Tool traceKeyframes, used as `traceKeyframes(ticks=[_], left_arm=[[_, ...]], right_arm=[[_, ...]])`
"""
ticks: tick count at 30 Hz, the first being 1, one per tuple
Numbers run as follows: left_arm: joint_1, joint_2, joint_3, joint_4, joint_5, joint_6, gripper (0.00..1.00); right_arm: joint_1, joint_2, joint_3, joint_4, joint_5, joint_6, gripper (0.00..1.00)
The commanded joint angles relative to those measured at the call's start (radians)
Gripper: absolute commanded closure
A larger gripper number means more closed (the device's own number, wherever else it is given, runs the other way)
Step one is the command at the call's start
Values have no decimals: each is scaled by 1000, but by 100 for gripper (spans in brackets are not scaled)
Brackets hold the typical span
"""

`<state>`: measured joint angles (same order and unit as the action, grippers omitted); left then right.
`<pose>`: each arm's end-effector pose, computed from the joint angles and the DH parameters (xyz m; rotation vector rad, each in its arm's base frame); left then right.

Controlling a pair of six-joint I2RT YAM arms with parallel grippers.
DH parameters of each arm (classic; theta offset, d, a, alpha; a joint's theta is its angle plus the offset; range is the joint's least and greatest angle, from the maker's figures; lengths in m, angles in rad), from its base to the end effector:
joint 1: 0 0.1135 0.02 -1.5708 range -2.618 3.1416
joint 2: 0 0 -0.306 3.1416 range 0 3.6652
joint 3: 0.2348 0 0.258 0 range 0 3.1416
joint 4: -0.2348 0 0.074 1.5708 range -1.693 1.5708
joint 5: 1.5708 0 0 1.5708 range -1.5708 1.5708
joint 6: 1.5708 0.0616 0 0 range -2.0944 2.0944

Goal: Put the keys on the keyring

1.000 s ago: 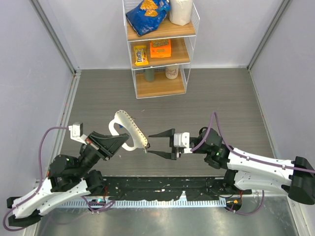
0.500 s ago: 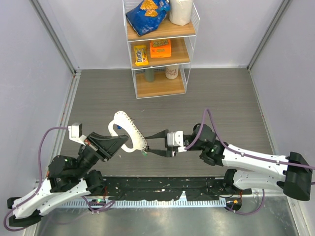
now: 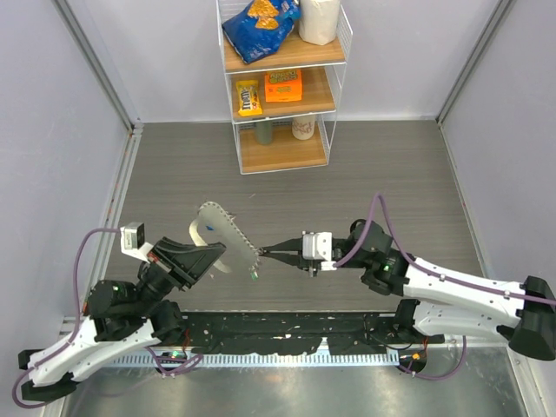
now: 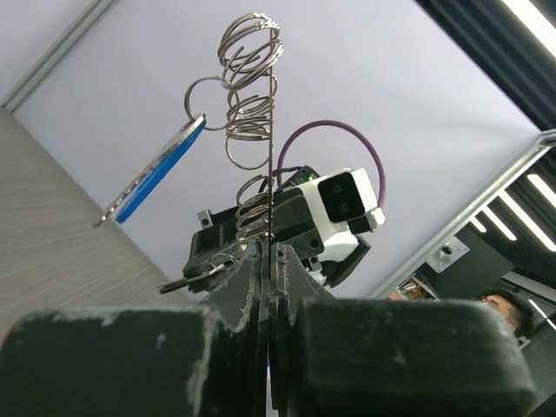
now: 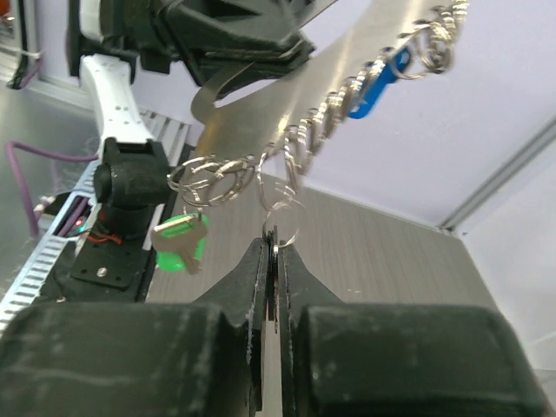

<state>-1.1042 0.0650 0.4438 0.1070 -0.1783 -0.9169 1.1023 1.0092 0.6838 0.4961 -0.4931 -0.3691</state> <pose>0.0298 -0.0349 0.3448 -0.0675 1.2597 -1.6942 0.0825 0.2276 0.3709 -1.2740 0.7720 0.9427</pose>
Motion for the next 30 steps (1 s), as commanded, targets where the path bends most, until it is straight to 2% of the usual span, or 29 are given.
traceKeyframes(ticks=[1, 7, 16, 24, 30], left_arm=[[1, -53, -57, 242, 43, 55, 100], [1, -139, -195, 387, -13, 64, 100], [1, -165, -341, 637, -21, 79, 100], [1, -166, -359, 623, -33, 67, 100], [1, -197, -355, 520, -89, 46, 77]], right_arm=[[33, -107, 14, -65, 154, -56, 95], [129, -182, 92, -267, 372, -194, 95], [194, -215, 200, -428, 482, -287, 95], [214, -199, 279, -490, 521, -327, 95], [226, -187, 332, -551, 508, -329, 94]])
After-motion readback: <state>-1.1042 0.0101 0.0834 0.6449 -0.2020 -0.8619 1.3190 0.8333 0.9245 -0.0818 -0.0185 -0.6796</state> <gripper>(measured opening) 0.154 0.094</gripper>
